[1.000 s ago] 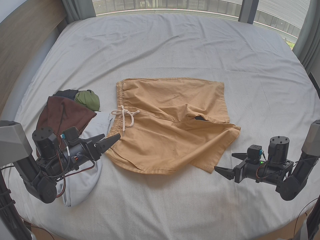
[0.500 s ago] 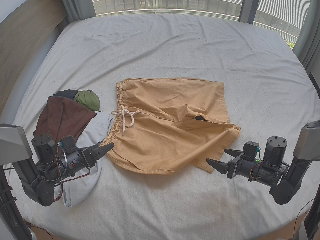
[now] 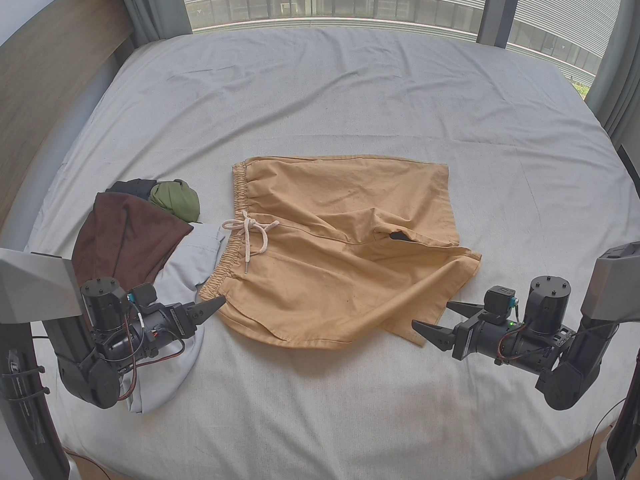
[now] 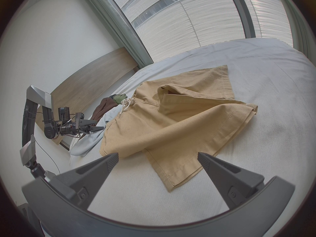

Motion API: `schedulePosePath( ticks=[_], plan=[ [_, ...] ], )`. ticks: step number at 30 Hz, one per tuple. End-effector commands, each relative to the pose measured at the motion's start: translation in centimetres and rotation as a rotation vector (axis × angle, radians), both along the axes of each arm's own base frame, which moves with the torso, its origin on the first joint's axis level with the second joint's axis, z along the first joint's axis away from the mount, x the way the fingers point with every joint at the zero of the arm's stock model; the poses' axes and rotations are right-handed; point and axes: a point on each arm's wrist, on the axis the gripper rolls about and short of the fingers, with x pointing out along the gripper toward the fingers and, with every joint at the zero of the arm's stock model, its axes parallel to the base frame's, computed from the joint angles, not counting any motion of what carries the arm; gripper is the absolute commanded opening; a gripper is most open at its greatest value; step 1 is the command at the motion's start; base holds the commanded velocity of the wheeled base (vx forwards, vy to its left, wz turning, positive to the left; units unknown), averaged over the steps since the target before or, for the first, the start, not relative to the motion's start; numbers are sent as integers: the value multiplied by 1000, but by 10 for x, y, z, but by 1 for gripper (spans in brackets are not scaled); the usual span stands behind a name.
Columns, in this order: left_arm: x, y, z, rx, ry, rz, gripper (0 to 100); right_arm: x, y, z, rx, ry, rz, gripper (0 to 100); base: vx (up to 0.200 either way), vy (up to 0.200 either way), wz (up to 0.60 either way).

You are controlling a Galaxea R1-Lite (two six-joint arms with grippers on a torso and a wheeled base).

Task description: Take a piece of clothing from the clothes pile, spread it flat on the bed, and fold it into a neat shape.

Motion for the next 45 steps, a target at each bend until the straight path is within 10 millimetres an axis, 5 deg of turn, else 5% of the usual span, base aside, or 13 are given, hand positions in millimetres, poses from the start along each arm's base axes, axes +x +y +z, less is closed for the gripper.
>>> schedulePosePath(
  ticks=[1,26,27,45],
  plan=[
    [4,0,-10,1,25,3,100,1,0,-1,0,1,1,100,0,0,0],
    [31,-7,-25,-17,2,-7,100,1,0,0,2,-5,0,100,0,0,0],
    [32,-7,-25,-14,1,-8,0,1,0,0,2,-5,-2,100,0,0,0],
    [35,-7,-26,-19,-4,-5,0,2,-2,-3,3,-14,-7,100,0,0,0]
  ],
)
